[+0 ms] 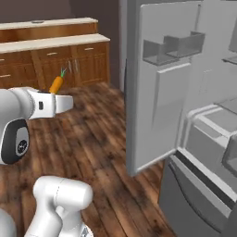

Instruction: Take the cheese, chicken drumstick, and carrot from the fridge and place them on the plate on the dining counter to create an appetizer plate.

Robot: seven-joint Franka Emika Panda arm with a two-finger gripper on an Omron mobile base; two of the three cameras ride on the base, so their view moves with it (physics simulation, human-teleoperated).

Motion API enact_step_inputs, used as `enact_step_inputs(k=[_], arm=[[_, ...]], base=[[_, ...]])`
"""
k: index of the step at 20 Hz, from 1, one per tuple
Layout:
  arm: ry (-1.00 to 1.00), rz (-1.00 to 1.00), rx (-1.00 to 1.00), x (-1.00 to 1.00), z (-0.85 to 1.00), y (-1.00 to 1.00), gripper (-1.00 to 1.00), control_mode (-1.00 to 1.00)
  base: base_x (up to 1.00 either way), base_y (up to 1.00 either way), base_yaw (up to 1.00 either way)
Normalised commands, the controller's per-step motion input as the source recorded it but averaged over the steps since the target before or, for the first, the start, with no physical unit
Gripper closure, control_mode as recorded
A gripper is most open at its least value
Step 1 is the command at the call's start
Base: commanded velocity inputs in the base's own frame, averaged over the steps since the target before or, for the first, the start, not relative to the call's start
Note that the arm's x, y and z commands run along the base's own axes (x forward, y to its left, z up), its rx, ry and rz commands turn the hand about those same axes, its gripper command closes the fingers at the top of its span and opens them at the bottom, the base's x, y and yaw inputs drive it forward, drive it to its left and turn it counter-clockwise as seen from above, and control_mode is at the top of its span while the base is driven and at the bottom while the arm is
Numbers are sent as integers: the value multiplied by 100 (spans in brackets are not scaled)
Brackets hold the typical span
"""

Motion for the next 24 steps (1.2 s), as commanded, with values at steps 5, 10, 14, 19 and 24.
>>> enact_step_inputs(k=[5, 10, 14, 19, 24], arm=[[0, 0, 0, 0, 0, 0, 100, 100], [0, 0, 0, 0, 0, 0, 100, 100], [0, 0, 0, 0, 0, 0, 100, 100], [0, 0, 0, 0, 0, 0, 100, 100], [0, 0, 0, 0, 0, 0, 100, 100]], base=[[-16, 0, 55], [8, 0, 46], [48, 0, 40], [72, 0, 37], [88, -8, 34]])
